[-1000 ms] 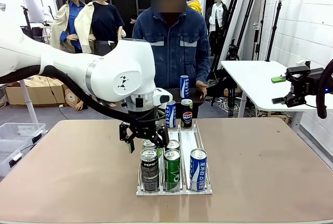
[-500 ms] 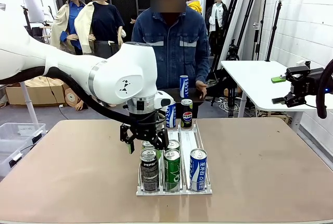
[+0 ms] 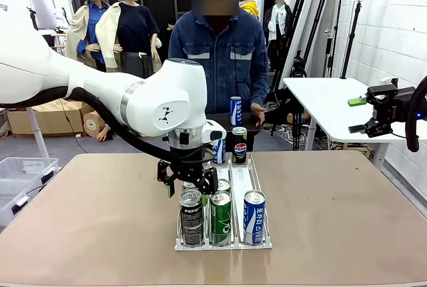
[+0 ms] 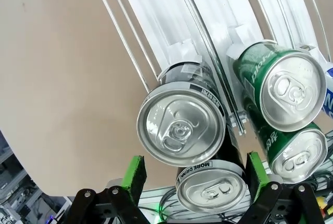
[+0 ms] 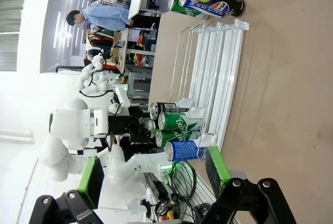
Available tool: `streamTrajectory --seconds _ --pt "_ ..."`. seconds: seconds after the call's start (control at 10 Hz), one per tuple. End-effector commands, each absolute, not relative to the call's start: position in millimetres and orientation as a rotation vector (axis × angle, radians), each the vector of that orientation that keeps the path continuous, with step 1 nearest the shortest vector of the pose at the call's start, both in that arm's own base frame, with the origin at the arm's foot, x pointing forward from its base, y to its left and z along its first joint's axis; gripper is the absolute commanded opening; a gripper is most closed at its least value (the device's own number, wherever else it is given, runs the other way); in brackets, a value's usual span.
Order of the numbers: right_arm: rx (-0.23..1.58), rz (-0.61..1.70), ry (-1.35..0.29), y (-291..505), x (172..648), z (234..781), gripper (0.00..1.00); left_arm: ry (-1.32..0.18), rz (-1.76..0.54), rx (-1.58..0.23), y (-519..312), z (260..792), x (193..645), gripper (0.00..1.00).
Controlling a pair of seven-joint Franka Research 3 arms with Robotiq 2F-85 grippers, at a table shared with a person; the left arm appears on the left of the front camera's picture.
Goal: Retrieve and hand over the desired beverage to the person.
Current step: Pick up another can of the same type that the person held from the Automatic Can Dispenser.
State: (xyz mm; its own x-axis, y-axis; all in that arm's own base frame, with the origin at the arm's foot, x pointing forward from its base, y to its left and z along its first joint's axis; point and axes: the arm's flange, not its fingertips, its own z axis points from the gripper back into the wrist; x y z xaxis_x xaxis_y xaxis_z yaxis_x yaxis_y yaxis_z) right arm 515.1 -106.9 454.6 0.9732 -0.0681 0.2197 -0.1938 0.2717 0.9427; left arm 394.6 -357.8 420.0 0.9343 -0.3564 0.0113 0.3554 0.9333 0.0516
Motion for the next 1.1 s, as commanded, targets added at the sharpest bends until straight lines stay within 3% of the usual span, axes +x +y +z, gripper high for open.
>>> streamTrajectory --seconds 0.0,1.0 --pt "1.294 0.077 -0.234 -106.1 514.3 453.8 1.00 -0.042 -0.361 0.068 -363.3 421.9 399.5 1.00" --pt "1.294 0.077 -0.234 -106.1 514.3 453.8 1.00 -0.056 -0.349 0.064 -367.5 408.1 388.7 1.00"
